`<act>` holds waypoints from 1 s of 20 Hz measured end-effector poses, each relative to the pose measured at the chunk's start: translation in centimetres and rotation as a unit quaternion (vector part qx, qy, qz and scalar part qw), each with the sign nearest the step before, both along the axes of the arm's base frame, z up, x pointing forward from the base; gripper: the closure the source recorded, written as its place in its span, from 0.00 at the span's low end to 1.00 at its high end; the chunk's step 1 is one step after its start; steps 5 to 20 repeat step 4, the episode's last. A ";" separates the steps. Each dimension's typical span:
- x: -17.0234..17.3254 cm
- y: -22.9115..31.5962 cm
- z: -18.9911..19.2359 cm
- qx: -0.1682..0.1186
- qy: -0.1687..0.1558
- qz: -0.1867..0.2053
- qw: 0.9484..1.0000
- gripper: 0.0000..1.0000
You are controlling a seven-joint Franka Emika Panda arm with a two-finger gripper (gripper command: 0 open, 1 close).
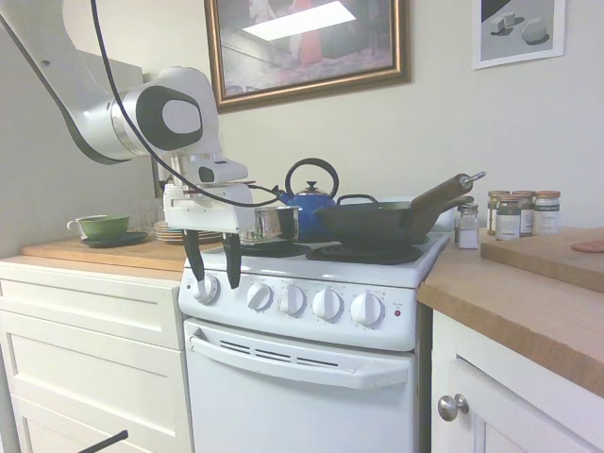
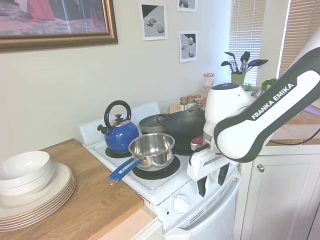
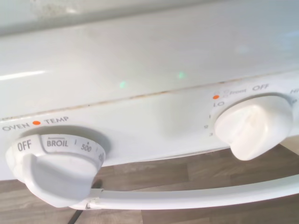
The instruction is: Turn on the stove on the bottom left
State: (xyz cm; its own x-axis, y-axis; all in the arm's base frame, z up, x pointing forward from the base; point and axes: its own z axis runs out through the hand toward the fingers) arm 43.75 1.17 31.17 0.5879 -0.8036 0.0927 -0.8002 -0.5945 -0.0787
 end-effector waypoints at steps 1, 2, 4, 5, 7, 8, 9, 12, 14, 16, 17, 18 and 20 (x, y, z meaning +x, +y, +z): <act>0.0 0.0 0.1 0.000 -0.001 0.000 1.000 0.00; 0.0 0.0 0.1 0.000 -0.002 0.000 1.000 0.00; -0.1 0.0 0.2 0.000 -0.002 -0.001 1.000 0.00; -0.1 0.0 0.2 0.000 -0.002 -0.001 1.000 0.00; -0.1 0.0 0.2 0.000 -0.002 -0.001 1.000 0.00; -0.1 0.0 0.2 0.000 -0.002 -0.001 1.000 0.00; -0.1 0.0 0.2 0.000 -0.002 -0.001 1.000 0.00; -0.1 0.0 0.2 0.000 -0.002 -0.001 1.000 0.00; -0.1 0.0 0.2 0.000 -0.002 -0.001 1.000 0.00; -0.1 0.0 0.2 0.000 -0.002 -0.001 1.000 0.00; -0.1 0.0 0.2 0.000 -0.002 -0.001 1.000 0.00; -0.1 0.0 0.2 0.000 -0.002 -0.001 1.000 0.00; -0.1 0.0 0.2 0.000 -0.002 -0.001 1.000 0.00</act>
